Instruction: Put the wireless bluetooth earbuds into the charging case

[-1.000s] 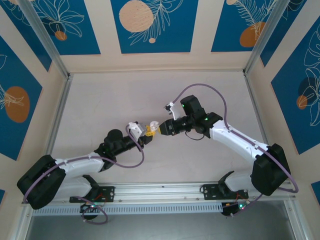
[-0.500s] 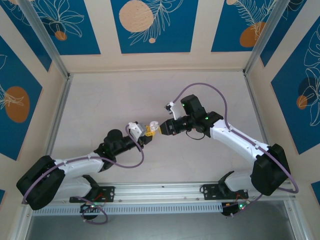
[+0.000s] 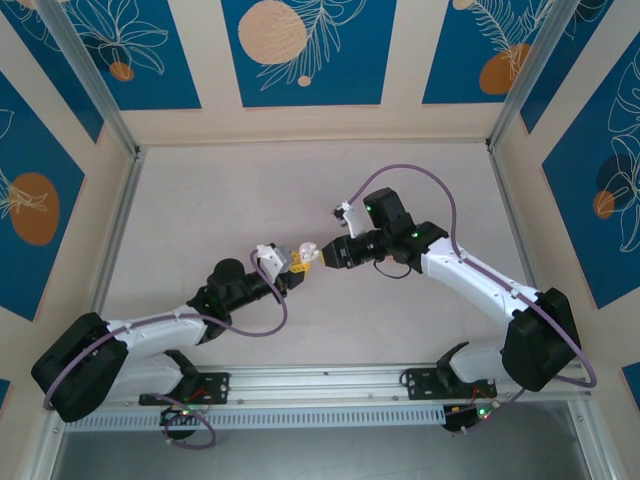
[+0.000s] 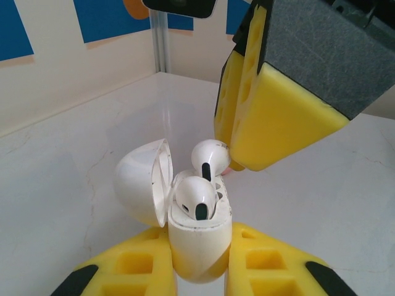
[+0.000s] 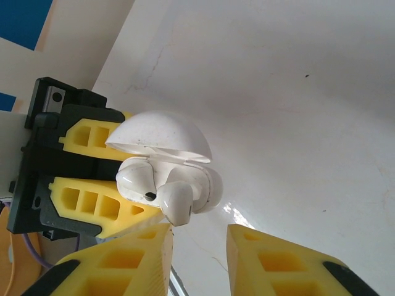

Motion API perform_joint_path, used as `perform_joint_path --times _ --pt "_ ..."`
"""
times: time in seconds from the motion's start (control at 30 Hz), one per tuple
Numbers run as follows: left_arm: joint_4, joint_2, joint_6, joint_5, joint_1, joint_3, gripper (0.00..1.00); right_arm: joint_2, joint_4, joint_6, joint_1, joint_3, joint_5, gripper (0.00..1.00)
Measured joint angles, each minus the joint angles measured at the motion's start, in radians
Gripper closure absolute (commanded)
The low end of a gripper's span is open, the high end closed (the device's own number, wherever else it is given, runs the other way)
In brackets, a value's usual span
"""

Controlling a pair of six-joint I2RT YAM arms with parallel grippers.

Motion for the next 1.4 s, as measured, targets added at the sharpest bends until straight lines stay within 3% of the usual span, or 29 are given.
perform_joint_path --times 0.57,0.8,0.93,1.4 --pt "-0.005 -0.013 0.000 0.000 0.000 0.000 0.82 0.000 0.021 0.002 -0.016 0.000 -0.013 0.76" --pt "-0.005 -0.013 0.004 0.024 0.000 0.000 0.82 -0.019 0.045 0.018 -0.066 0.000 -0.061 0.50" --pt "-0.005 -0.013 0.004 0.072 0.000 0.003 0.82 -0.029 0.087 0.025 -0.104 0.000 -0.128 0.43" --pt "0.022 0.023 -0.003 0.204 0.000 0.047 0.81 0.035 0.145 0.027 -0.107 0.013 -0.349 0.42"
